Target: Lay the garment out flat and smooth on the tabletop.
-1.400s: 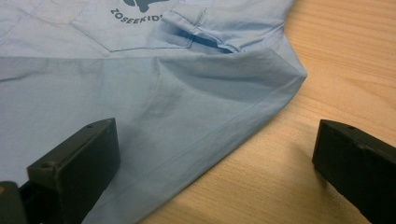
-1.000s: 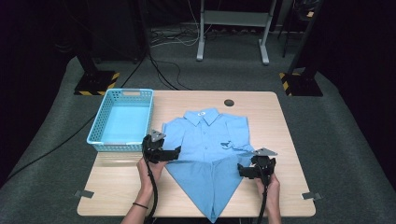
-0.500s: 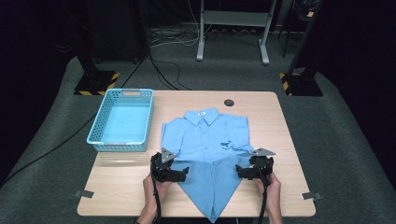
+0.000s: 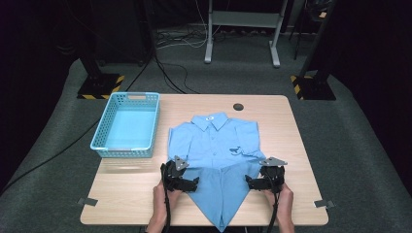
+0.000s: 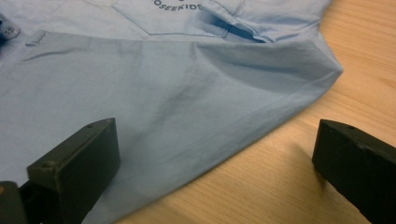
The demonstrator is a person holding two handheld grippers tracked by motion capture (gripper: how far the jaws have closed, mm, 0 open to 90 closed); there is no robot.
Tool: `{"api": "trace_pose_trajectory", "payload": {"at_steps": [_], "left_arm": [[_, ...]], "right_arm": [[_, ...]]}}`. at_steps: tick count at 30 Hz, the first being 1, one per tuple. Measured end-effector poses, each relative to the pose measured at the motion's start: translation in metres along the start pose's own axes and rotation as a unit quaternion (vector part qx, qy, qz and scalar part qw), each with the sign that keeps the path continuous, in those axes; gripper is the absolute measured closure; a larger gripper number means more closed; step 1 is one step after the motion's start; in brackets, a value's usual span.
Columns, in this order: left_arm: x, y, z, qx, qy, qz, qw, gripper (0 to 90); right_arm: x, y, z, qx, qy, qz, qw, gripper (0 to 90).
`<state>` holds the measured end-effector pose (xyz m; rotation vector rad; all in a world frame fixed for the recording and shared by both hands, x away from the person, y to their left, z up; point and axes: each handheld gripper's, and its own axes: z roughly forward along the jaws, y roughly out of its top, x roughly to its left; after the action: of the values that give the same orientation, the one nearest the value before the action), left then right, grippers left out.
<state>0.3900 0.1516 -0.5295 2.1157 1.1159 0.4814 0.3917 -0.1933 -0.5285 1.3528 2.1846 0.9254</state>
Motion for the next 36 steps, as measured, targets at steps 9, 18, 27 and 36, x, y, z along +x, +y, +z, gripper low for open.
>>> {"api": "trace_pose_trajectory", "payload": {"at_steps": [9, 18, 27, 36], "left_arm": [[-0.001, -0.001, -0.001, 0.0, -0.008, 0.007, 0.9999, 0.0], [0.0, -0.001, -0.001, -0.001, -0.01, 0.006, 0.9999, 0.3], [0.0, -0.001, -0.001, -0.001, -0.01, 0.007, 0.9999, 0.2], [0.0, -0.001, 0.0, 0.0, -0.01, 0.007, 0.9999, 0.2]], "right_arm": [[-0.003, 0.006, 0.0, 0.009, 0.009, 0.0, 0.9999, 7.5], [-0.003, 0.058, 0.001, -0.014, 0.002, -0.008, 0.9999, 18.0], [-0.006, 0.087, 0.045, 0.032, 0.009, 0.018, 0.9993, 36.0], [-0.011, 0.082, 0.057, 0.035, -0.018, 0.039, 0.9984, 65.8]]}}
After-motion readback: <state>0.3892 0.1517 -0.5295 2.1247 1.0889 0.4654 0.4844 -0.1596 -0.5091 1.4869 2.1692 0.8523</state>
